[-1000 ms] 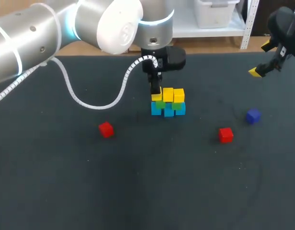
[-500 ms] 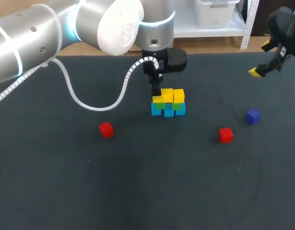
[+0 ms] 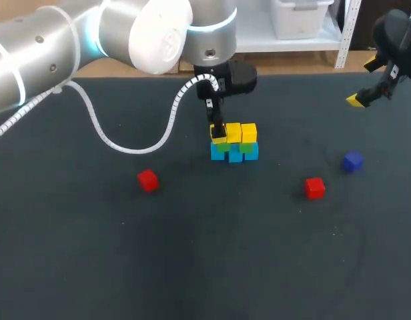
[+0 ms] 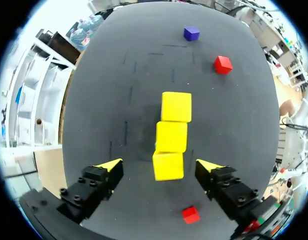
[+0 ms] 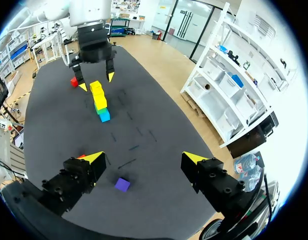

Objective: Place the blue cubes, place green cubes on the blue cubes, place the yellow cubes on the green cubes, then place the red cubes on the yellow cubes, and place purple cube on the red cubes.

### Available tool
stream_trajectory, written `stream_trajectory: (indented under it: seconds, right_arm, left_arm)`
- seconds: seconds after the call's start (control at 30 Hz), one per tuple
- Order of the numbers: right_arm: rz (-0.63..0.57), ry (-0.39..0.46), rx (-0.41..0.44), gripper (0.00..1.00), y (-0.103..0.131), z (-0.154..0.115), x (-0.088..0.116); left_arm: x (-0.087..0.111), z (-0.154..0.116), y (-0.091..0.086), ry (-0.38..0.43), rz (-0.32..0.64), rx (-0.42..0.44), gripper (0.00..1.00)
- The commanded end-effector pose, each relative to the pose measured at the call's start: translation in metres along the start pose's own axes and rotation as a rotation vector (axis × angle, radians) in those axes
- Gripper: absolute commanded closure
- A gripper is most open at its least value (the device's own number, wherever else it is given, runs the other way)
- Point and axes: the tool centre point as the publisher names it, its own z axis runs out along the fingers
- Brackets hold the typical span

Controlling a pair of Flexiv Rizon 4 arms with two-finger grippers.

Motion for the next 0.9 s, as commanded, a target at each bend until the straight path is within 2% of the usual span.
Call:
stream_trajectory:
  seconds: [0.03, 0.27, 0.4, 0.53, 0.6, 0.7, 0.9]
  right_arm:
    - [0.001, 0.000, 0.002, 0.00, 0.001, 0.001, 0.000]
    - [0.001, 0.000, 0.002, 0.00, 0.001, 0.001, 0.000]
    - [0.001, 0.000, 0.002, 0.00, 0.001, 0.001, 0.000]
    - [0.001, 0.000, 0.002, 0.00, 0.001, 0.001, 0.000]
    - [0.001, 0.000, 0.002, 0.00, 0.001, 0.001, 0.000]
    - [0.001, 0.000, 0.002, 0.00, 0.001, 0.001, 0.000]
    - [0.001, 0.000, 0.002, 0.00, 0.001, 0.001, 0.000]
  left_arm:
    - [0.019, -0.010, -0.007, 0.025, -0.090, -0.042, 0.00]
    - [0.050, -0.014, -0.021, 0.044, -0.298, -0.055, 0.00]
    - [0.064, -0.016, -0.032, 0.021, -0.362, -0.072, 0.00]
    - [0.077, -0.014, -0.041, 0.005, -0.374, -0.075, 0.00]
    - [0.083, -0.011, -0.047, 0.006, -0.346, -0.086, 0.00]
    - [0.096, -0.004, -0.052, 0.033, -0.358, -0.090, 0.00]
    - [0.118, -0.004, -0.061, 0.017, -0.406, -0.085, 0.00]
